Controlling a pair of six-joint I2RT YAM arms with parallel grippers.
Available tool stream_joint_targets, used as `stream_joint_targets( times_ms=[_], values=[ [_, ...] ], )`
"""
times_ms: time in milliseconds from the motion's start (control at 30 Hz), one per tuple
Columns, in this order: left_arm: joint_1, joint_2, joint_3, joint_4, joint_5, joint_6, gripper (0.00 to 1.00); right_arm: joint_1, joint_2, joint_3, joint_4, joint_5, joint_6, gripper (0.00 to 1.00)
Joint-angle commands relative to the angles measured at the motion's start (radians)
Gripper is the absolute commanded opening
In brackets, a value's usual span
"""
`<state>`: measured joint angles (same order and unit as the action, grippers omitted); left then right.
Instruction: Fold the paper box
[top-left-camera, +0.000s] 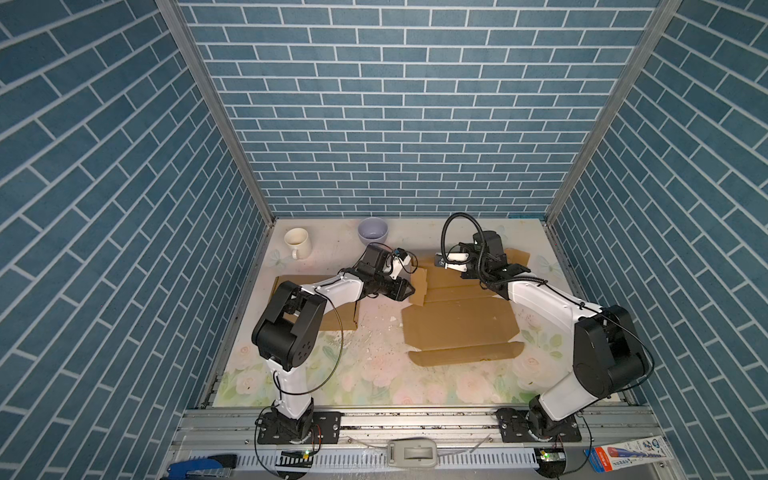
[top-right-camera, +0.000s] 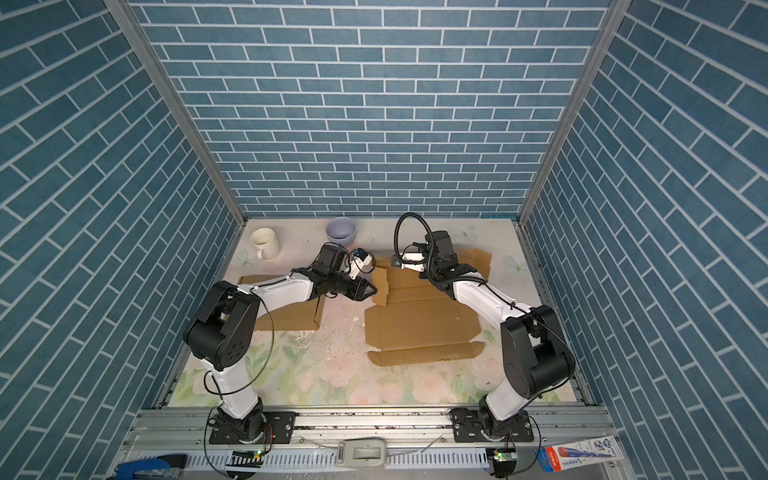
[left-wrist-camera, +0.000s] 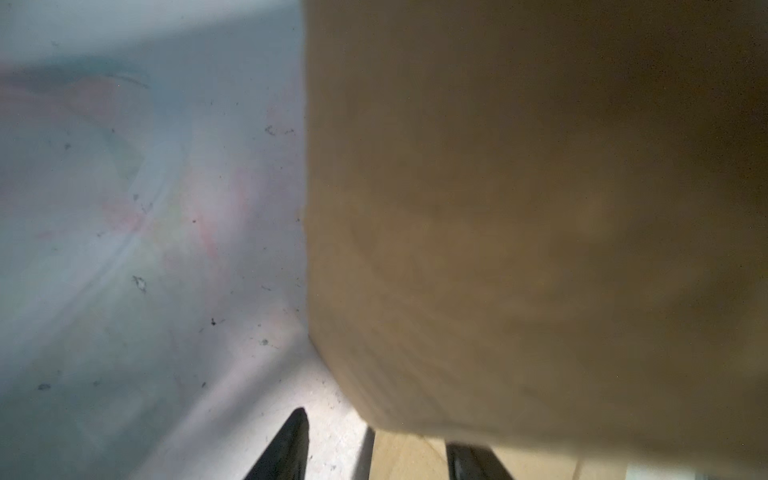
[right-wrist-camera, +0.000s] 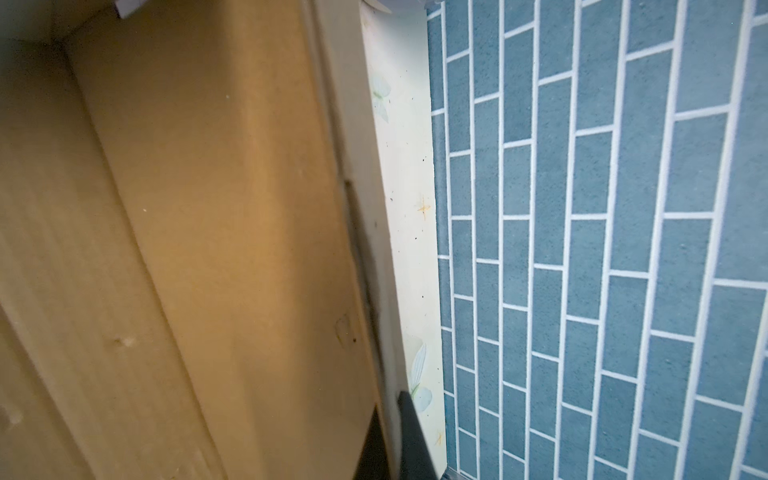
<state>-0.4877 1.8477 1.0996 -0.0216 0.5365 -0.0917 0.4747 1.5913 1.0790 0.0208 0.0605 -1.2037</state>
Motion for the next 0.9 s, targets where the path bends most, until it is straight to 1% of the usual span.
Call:
stream_joint_targets(
  times_ms=[0, 133, 267, 333, 500, 700, 867],
  values=[
    [-0.005, -0.001, -0.033, 0.095, -0.020, -0.036, 0.54, 0.010, -0.034, -0.066, 0.012, 0.023, 0.064, 0.00],
    [-0.005, 0.008, -0.054, 0.176, -0.075, -0.062, 0.50, 0.023, -0.047, -0.095, 0.030, 0.029, 0.067, 0.00],
    [-0.005, -0.003, -0.081, 0.267, -0.123, -0.097, 0.50, 0.043, -0.057, -0.125, 0.074, 0.065, 0.066, 0.00],
    [-0.005, -0.011, -0.098, 0.303, -0.155, -0.106, 0.50, 0.055, -0.064, -0.147, 0.114, 0.092, 0.059, 0.00],
    [-0.018, -0.015, -0.136, 0.378, -0.188, -0.129, 0.50, 0.089, -0.057, -0.202, 0.237, 0.162, 0.033, 0.00],
    [-0.049, -0.004, -0.145, 0.424, -0.249, -0.125, 0.50, 0.140, -0.035, -0.264, 0.384, 0.232, -0.010, 0.00],
    [-0.052, 0.000, -0.141, 0.458, -0.317, -0.141, 0.45, 0.154, -0.045, -0.287, 0.418, 0.255, -0.043, 0.00]
  ],
)
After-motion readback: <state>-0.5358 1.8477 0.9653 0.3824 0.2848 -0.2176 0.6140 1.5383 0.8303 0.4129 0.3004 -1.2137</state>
